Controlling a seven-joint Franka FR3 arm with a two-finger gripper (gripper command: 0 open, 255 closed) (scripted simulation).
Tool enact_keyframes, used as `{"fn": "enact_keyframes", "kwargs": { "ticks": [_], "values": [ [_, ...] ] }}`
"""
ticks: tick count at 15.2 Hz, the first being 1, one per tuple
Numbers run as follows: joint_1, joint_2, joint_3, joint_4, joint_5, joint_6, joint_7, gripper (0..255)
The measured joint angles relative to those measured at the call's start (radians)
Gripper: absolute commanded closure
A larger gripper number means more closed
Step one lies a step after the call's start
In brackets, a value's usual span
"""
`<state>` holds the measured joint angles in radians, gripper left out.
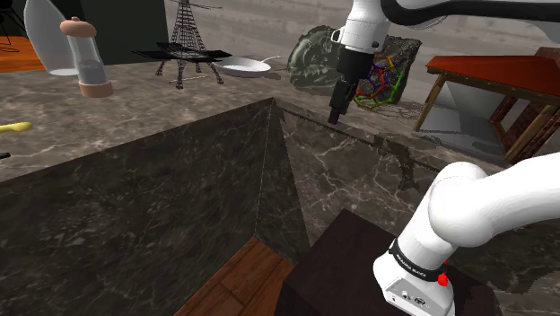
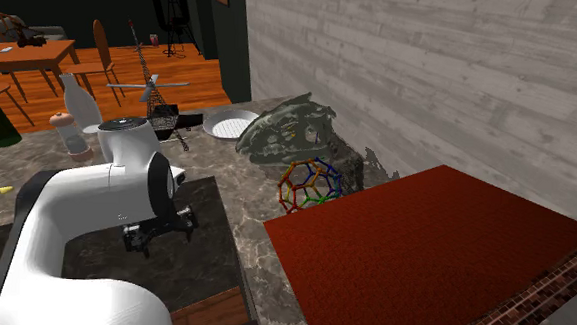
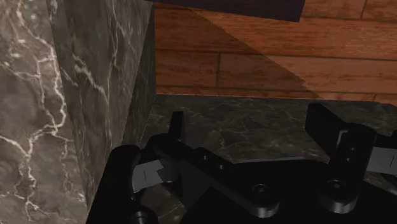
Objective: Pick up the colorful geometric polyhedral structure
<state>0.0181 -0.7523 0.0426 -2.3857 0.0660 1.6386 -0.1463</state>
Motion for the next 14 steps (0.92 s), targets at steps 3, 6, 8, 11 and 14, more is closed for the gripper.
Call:
{"fn": "enact_keyframes", "kwargs": {
  "ticks": [3, 6, 8, 11, 14],
  "values": [
    [-0.023, 0.016, -0.008, 0.013, -0.014, 0.014, 0.020, 0],
    [-0.071, 0.072, -0.016, 0.067, -0.039, 0.042, 0.075, 0],
    [-0.106, 0.116, -0.025, 0.109, -0.058, 0.063, 0.114, 0],
    [-0.157, 0.155, -0.042, 0.152, -0.088, 0.087, 0.169, 0],
    [-0.205, 0.194, -0.057, 0.194, -0.116, 0.114, 0.228, 0]
  ]
}}
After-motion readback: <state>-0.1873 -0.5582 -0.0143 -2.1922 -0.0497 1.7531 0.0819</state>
